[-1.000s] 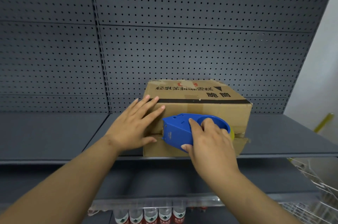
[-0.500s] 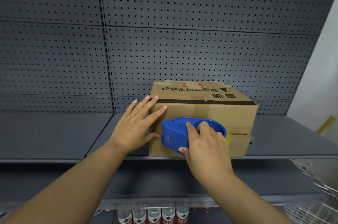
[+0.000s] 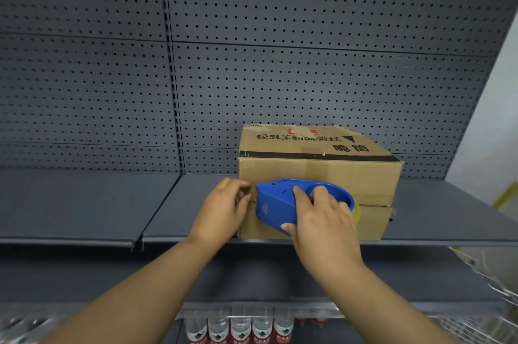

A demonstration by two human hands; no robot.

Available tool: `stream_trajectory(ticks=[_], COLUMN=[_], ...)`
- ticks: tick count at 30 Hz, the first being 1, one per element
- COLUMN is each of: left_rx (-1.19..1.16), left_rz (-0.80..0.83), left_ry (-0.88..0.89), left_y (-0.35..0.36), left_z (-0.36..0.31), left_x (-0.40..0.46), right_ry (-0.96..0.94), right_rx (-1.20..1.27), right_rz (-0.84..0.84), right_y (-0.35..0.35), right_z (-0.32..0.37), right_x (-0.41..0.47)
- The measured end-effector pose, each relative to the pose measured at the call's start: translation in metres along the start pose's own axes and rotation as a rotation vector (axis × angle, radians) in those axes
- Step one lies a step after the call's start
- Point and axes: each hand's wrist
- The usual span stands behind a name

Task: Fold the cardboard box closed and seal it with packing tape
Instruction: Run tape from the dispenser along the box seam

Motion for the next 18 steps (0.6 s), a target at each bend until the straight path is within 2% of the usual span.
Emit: stream_trajectory(ticks=[8,15,18], left_rx=[-0.132,-0.264,-0.306], left_rz=[0.042,-0.028,-0.010], left_ry=[-0.064,-0.226,-0.260], left_y=[0.005,0.009,0.008], left_z=[-0.007,-0.013,-0.012], left_x=[0.006,0.004,0.000], right_ry=[-0.005,-0.024,-0.039], right_rx=[0.009,-0.011,-0.037], right_rz=[0.003,0.021,0.030], right_y=[-0.001,-0.006,-0.007], right_z=[-0.004,-0.006,-0.006], right_x=[-0.001,0.000,0.001])
Point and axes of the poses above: each hand's wrist, its own x-axis towards the middle knuckle, its own y-axis out of the palm, z = x × y, and after that the axes turned 3 degrees about y, right-handed
